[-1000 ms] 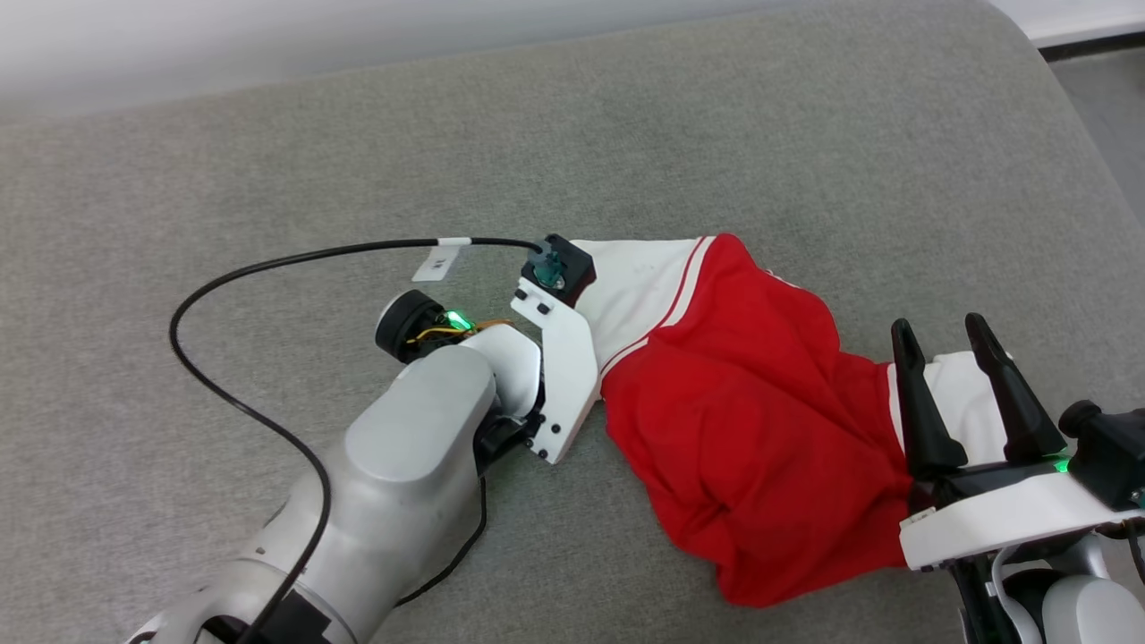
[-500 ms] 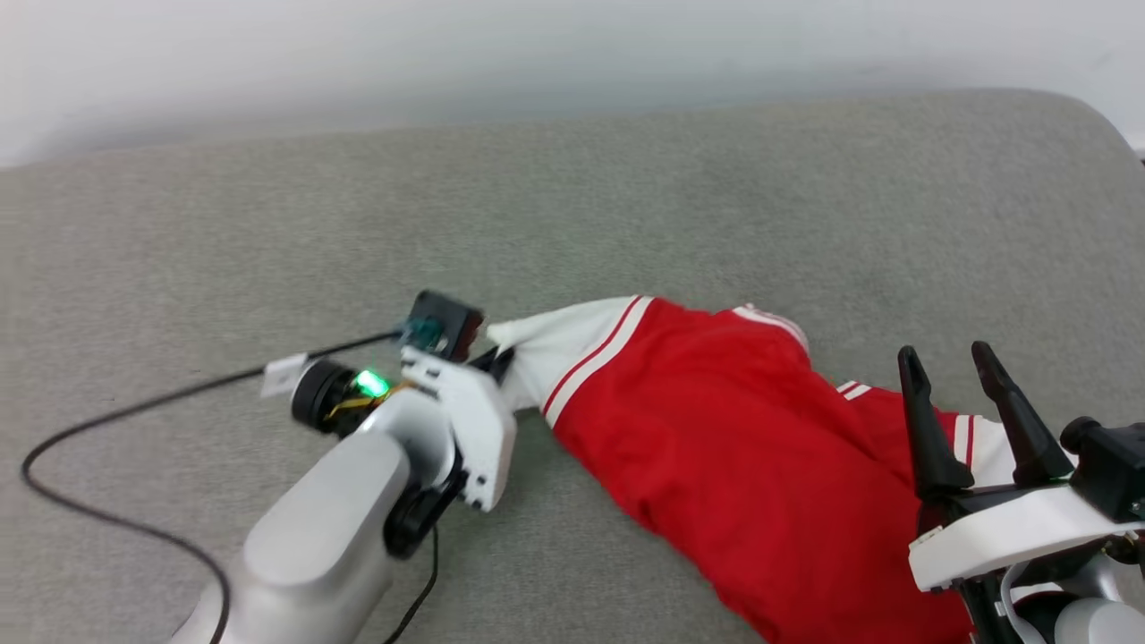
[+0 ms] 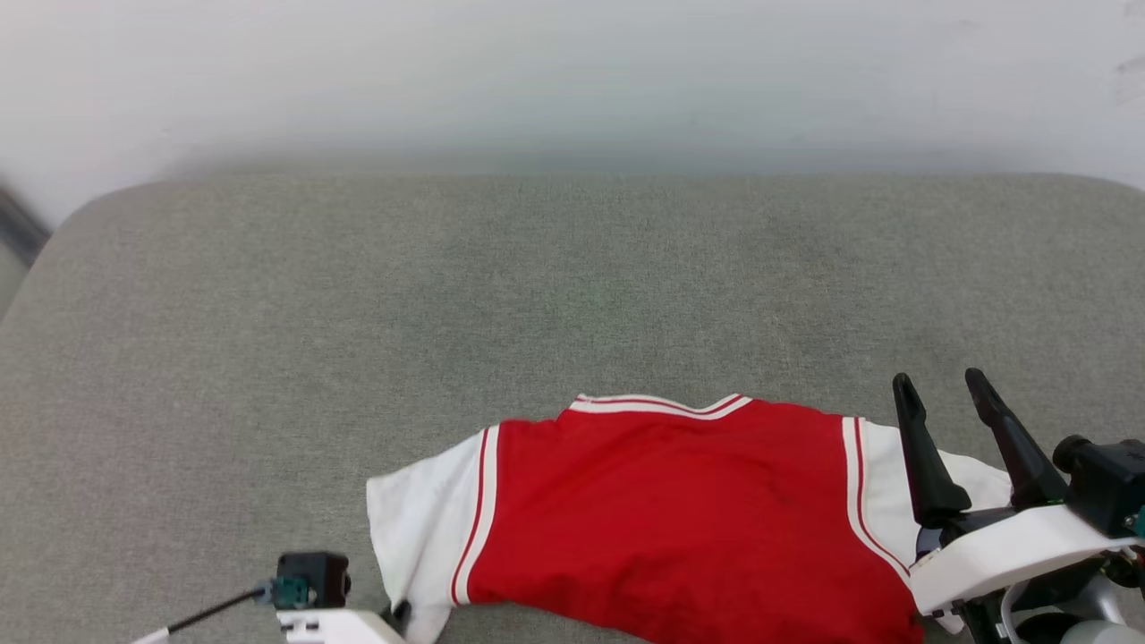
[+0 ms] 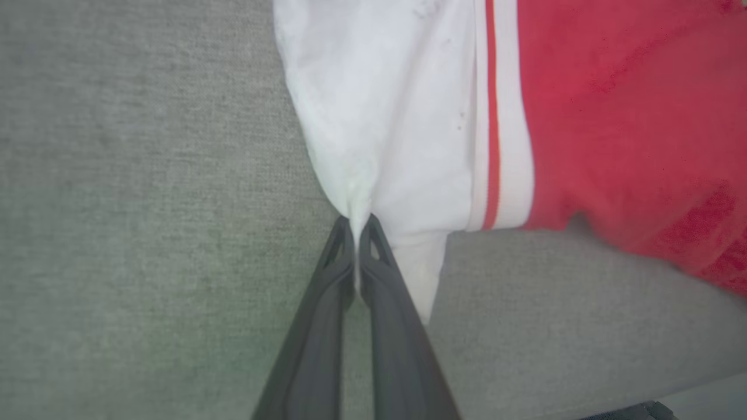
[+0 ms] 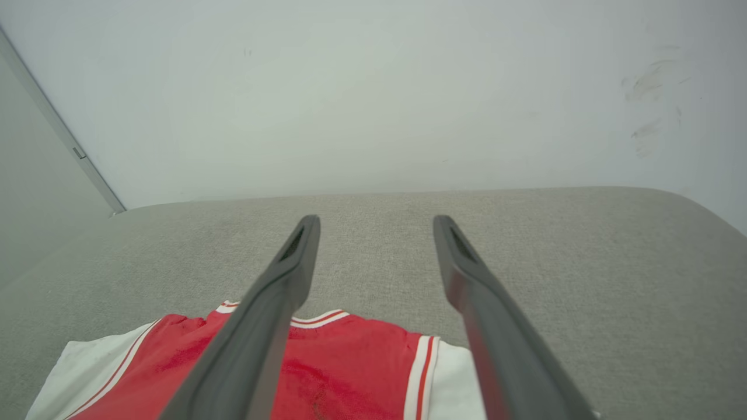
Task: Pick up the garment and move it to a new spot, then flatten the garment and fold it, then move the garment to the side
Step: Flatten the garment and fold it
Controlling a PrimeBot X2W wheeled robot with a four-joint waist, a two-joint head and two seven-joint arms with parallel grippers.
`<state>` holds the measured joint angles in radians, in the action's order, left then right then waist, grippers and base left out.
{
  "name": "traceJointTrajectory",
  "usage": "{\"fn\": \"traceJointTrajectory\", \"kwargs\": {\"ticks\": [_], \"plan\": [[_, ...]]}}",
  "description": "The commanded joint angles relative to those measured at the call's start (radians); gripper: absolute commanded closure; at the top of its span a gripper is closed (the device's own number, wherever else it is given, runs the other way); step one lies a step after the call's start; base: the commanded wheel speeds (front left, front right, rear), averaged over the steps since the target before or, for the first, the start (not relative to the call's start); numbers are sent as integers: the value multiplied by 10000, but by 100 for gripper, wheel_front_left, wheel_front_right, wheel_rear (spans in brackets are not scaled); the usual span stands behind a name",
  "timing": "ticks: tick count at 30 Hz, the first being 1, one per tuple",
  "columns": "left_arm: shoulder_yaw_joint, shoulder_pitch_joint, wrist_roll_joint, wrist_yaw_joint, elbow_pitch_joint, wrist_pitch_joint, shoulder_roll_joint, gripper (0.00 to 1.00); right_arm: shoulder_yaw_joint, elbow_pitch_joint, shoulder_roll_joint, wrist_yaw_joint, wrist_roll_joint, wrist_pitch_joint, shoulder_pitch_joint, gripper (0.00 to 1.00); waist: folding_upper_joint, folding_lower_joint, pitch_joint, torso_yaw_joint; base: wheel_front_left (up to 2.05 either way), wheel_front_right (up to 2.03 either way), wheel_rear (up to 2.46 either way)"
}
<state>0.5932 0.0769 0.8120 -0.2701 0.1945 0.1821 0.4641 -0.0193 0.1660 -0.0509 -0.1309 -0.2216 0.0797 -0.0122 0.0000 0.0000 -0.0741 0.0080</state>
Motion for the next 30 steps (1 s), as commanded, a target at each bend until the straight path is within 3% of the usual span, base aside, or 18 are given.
{"fn": "traceJointTrajectory", "kwargs": {"ticks": [1,2,3,4,5,15,21,25,30], "plan": [[-30,-231,92,-60,-86,27,-35,100,15,58,11,3,-29,26,-130,0,0,0,73,20,0,0,0],[-35,-382,198,-86,-138,13,-107,100,8,72,11,3,-24,54,-143,0,0,0,103,34,0,0,0],[-25,-472,238,-98,-159,-12,-160,89,-2,81,11,3,-23,60,-159,0,0,0,137,56,0,0,0],[12,-526,227,-110,-167,-34,-186,51,-9,91,11,3,-23,75,-184,0,0,0,169,70,0,0,0],[17,-507,175,-112,-204,-142,-217,0,-17,100,12,3,-18,113,-216,0,0,0,212,80,0,0,0],[-493,250,-1016,-517,-605,-2355,-95,0,-113,172,11,3,39,393,-480,0,0,0,754,23,0,0,0],[-787,454,-1699,-1001,-1248,-3447,50,0,-355,180,11,3,-58,546,-619,0,0,0,868,-79,0,0,0],[-914,527,-2022,-1293,-1849,-3726,194,0,-869,-184,8,3,-112,1344,-794,0,0,0,862,-114,0,0,0],[-962,595,-2280,-1550,-2482,-3718,378,0,-1891,-927,-47,3,-158,3221,-727,0,0,0,720,-99,0,0,0]]}}
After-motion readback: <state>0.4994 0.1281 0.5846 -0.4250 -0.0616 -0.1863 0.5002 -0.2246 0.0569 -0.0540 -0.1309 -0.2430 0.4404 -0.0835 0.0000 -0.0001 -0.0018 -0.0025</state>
